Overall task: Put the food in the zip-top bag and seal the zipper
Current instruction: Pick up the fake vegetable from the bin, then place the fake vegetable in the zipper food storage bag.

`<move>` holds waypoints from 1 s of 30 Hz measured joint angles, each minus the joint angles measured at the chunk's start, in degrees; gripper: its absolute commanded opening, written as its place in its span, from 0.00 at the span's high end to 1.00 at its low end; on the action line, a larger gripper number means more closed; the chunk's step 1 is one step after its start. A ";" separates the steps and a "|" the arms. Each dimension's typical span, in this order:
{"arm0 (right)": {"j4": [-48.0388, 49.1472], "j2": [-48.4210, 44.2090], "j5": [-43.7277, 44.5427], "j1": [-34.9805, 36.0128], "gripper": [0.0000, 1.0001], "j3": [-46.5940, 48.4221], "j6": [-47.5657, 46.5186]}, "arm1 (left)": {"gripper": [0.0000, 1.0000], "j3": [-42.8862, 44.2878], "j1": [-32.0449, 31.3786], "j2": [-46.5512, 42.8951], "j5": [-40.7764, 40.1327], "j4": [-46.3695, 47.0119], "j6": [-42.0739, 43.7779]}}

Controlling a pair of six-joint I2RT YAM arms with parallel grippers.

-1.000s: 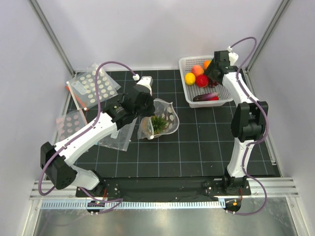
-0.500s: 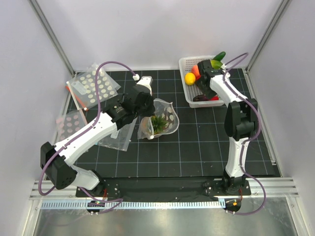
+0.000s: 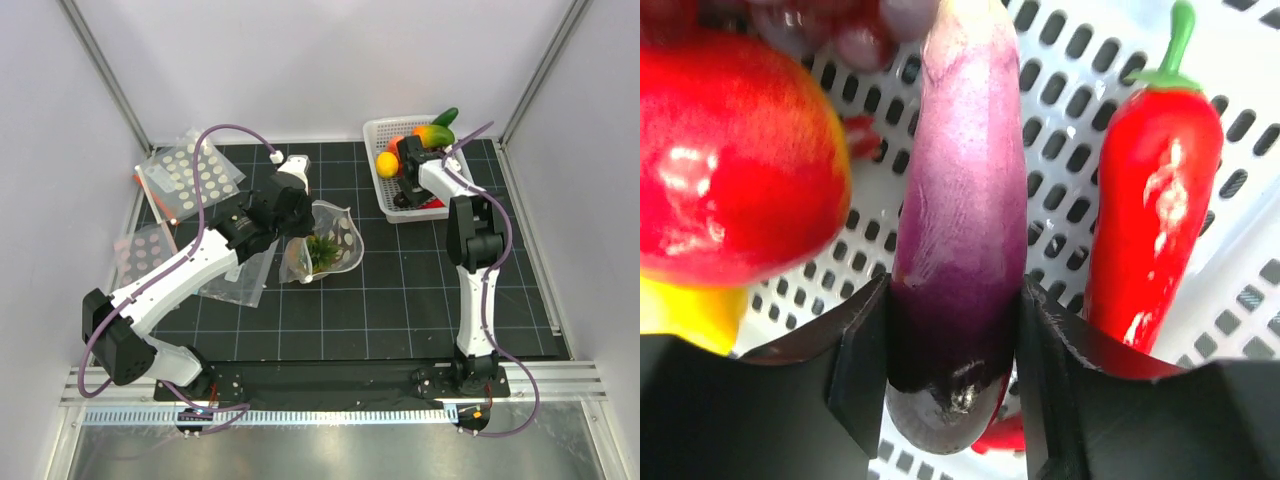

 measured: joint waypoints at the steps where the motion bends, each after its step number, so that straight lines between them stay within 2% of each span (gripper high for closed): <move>1: 0.87 -0.22 0.46 -0.02 0.80 -0.66 -0.24 | 1.00 0.00 0.00 0.00 0.00 0.00 0.00; 5: 5.31 -4.59 4.98 0.57 0.84 -7.15 -3.52 | 1.00 0.00 0.00 0.00 0.00 -0.02 0.00; 10: 12.17 -16.39 12.57 2.40 0.86 -16.35 -11.08 | 1.00 0.00 0.00 0.02 0.04 -0.02 0.00; 17: 33.92 -40.04 16.96 7.76 0.91 -31.39 -28.63 | 1.00 0.00 0.00 0.55 0.52 0.07 -0.04; 24: 50.36 -55.49 11.02 16.20 0.98 -44.70 -40.28 | 0.99 0.00 0.00 1.62 1.14 0.07 -0.22; 30: 57.96 -66.62 5.53 24.02 0.99 -54.80 -44.61 | 0.99 0.00 0.57 1.62 2.21 0.07 -0.59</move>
